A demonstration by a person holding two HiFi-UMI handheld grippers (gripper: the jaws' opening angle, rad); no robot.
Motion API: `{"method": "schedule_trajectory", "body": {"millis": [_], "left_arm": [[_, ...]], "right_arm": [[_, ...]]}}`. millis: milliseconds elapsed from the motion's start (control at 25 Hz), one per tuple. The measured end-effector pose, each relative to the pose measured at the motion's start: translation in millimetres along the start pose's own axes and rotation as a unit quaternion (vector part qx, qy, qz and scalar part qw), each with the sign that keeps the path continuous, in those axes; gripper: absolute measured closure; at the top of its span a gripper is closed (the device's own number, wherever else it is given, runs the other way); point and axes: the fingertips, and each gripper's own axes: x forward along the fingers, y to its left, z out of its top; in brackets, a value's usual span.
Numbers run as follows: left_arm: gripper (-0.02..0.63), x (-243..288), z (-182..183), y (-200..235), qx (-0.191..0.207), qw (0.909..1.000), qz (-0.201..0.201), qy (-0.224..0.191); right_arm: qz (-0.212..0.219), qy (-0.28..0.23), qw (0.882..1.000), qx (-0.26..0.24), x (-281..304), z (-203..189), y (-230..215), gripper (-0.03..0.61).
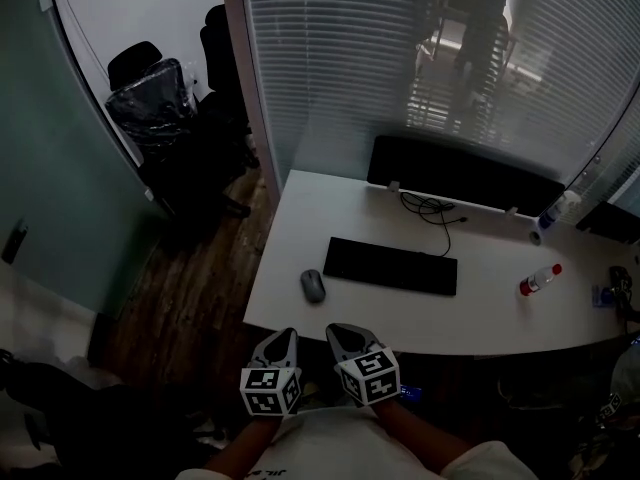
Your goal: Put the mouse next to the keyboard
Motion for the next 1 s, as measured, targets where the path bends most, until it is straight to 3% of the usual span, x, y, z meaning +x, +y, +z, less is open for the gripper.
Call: {"method": "schedule_trajectory", "body": {"millis": [400, 840, 1000], "left_arm": [[0.609, 22, 1, 8, 0.008, 0.9999, 0.007, 0.010], [0.609, 34, -15, 33, -0.007, 0.9993, 0.024, 0.028], [0.609, 43, -20, 44, -0.017, 0.9990, 0.031, 0.028]], "right_arm": [[0.003, 0.017, 1.000, -0.014, 28, 4, -20, 0.575], [-0.032, 0.040, 0.999, -0.018, 79, -11, -51, 0.567], [-0.035, 0.065, 0.997, -0.008, 107, -26, -61, 0.472]]}}
